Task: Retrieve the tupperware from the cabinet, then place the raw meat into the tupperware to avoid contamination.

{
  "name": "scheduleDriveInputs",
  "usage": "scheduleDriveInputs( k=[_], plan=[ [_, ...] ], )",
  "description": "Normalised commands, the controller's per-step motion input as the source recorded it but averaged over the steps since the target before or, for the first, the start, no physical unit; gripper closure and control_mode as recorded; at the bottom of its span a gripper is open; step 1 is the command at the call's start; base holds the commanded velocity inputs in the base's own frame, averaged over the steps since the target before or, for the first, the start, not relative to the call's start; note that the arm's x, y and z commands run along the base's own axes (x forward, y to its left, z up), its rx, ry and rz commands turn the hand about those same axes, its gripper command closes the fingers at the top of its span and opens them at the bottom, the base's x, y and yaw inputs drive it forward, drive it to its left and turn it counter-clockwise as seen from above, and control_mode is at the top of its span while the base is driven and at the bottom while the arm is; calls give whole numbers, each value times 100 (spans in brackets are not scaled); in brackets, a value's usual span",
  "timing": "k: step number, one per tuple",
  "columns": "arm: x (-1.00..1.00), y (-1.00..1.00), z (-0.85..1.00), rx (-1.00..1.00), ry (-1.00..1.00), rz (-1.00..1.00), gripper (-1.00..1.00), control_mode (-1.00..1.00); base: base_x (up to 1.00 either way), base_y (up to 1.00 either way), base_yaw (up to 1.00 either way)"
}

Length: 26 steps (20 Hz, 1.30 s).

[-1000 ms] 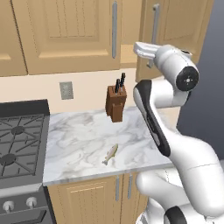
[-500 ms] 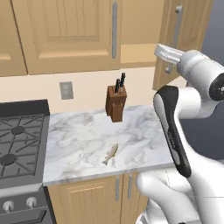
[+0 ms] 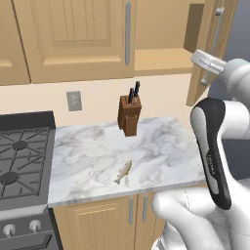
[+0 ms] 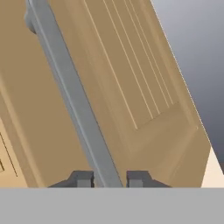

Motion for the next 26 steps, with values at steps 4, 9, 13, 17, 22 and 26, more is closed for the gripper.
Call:
scheduleDriveInputs(
  k=[4, 9, 13, 17, 22, 26],
  plan=[
    [-13, -10, 7, 3, 0, 3, -100, -100, 0, 0, 0],
    [-53, -19, 27, 5, -3, 8, -100, -100, 0, 0, 0],
    [-62, -2, 16, 0, 0, 14, -100, -100, 0, 0, 0],
    [-66, 26, 0, -13, 5, 20, -100, -100, 0, 0, 0],
    [-67, 52, -12, -24, 10, 24, -100, -100, 0, 0, 0],
    [-58, 58, -23, -26, 13, 23, -100, -100, 0, 0, 0]
  ],
)
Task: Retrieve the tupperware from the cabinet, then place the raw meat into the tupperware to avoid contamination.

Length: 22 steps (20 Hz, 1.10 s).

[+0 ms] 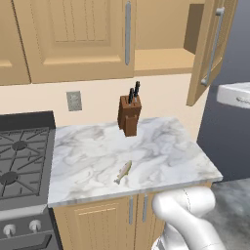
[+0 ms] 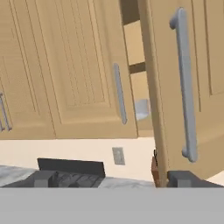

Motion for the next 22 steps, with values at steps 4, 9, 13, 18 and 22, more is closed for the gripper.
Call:
scheduleDriveInputs(
  k=[4, 9, 13, 18, 22],
  plan=[
    [-40, 69, -23, -28, 10, 19, -100, -100, 0, 0, 0],
    [-28, 74, -32, -32, 6, 14, -100, -100, 0, 0, 0],
    [-11, 76, -39, -40, -3, 3, -100, -100, 0, 0, 0],
    [3, 35, -44, -28, -25, -4, -100, -100, 0, 0, 0],
    [17, 6, -52, -30, -23, -13, -100, -100, 0, 0, 0]
  ],
)
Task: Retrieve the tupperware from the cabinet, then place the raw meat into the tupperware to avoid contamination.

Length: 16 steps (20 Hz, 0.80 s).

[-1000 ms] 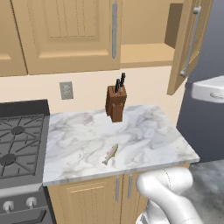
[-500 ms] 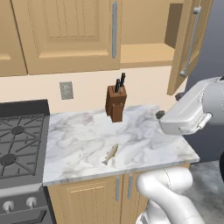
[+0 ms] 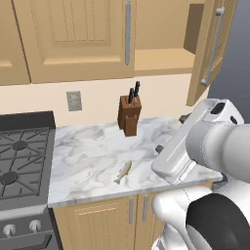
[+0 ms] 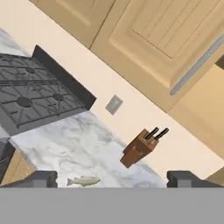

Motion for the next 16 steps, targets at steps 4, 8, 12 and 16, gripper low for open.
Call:
scheduleDriveInputs(
  k=[4, 8, 12, 16],
  plan=[
    [24, -8, -43, -27, -21, -18, -100, -100, 0, 0, 0],
    [42, -15, -8, -17, -12, -23, -100, -100, 0, 0, 0],
    [56, -10, 0, -11, -4, -27, -100, -100, 0, 0, 0],
    [62, -10, 0, -7, -1, -26, -100, -100, 0, 0, 0]
  ],
)
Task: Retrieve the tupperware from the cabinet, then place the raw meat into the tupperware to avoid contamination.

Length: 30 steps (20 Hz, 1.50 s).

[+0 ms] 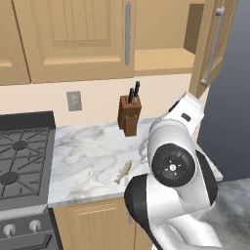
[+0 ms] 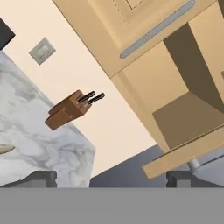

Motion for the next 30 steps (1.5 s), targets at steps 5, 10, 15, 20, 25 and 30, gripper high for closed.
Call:
scheduleDriveInputs(
  k=[5, 10, 15, 20, 25, 30],
  plan=[
    [70, -8, 0, -7, -2, -24, -100, -100, 0, 0, 0],
    [78, -7, 0, -6, -2, -21, -100, -100, 0, 0, 0],
    [79, -11, 0, -5, -3, -21, -100, -100, 0, 0, 0],
    [55, -31, 0, -3, -5, -20, -100, -100, 0, 0, 0],
    [42, -37, 0, -1, -7, -19, -100, -100, 0, 0, 0],
    [35, -38, 2, 0, -9, -17, -100, -100, 0, 0, 0]
  ],
)
